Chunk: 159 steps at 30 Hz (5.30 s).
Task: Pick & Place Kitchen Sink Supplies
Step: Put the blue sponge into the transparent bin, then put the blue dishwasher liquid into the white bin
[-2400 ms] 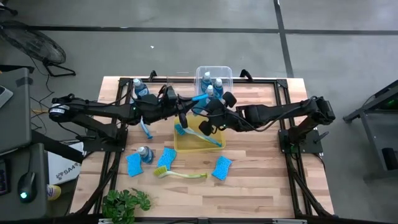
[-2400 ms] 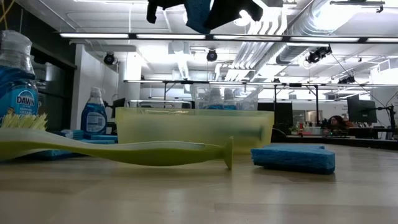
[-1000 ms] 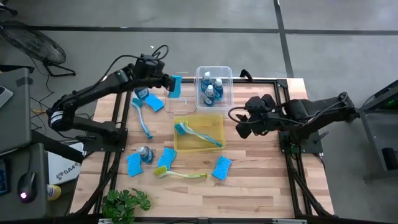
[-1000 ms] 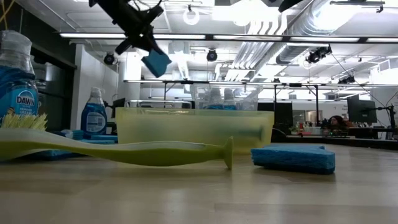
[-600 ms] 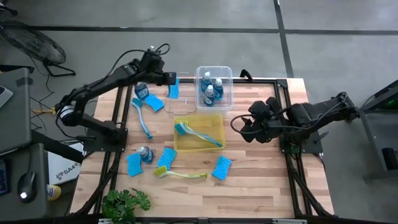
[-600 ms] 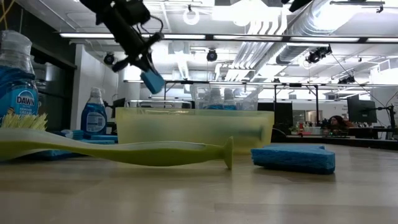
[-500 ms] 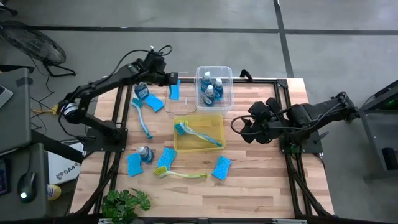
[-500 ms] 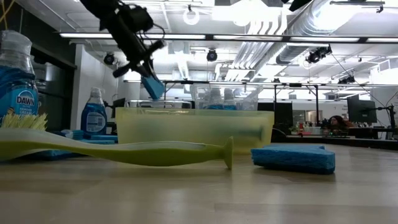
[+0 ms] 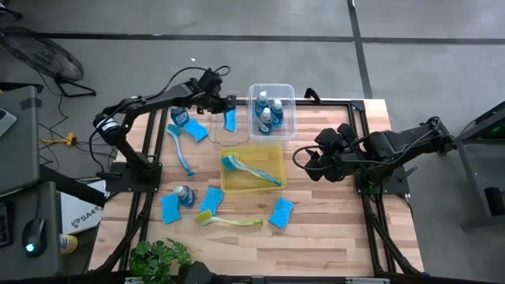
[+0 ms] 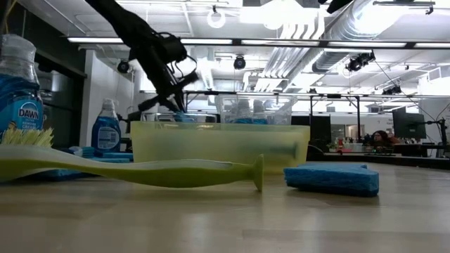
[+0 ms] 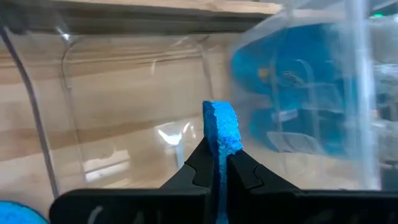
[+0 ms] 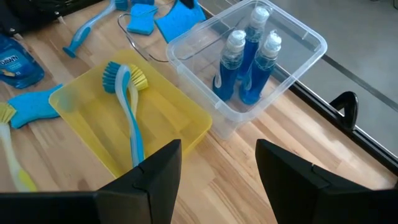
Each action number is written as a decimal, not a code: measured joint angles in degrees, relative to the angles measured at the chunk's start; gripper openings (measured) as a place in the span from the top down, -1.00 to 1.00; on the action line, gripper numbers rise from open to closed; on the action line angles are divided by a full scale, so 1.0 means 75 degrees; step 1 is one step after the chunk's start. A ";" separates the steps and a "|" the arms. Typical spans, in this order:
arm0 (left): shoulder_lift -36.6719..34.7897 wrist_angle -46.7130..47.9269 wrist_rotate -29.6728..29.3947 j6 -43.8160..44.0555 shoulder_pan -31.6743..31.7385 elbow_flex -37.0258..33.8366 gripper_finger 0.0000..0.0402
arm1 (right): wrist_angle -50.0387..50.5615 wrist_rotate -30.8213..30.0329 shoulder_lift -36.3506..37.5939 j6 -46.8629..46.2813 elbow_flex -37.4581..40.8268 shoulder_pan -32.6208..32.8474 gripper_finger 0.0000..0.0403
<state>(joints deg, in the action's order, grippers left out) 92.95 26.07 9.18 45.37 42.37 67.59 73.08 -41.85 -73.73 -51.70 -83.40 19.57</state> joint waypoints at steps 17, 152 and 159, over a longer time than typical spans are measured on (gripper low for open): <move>0.0790 -0.0939 -0.0127 0.0389 -0.0469 0.0000 0.98 | 0.0000 0.0029 -0.0003 -0.0189 0.0000 0.0000 0.01; -0.0876 0.5360 -0.2781 -0.5550 0.2316 0.0772 -0.28 | -0.0525 0.0908 -0.0009 -0.0233 0.0003 -0.0003 0.01; -0.0476 0.5637 -0.2665 -0.5454 0.2299 0.0775 -0.26 | -0.0527 0.1057 -0.0009 0.0023 0.0003 -0.0002 0.01</move>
<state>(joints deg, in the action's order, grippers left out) 89.39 68.34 -10.81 4.47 59.61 73.41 69.13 -33.92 -73.80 -51.53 -83.37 19.56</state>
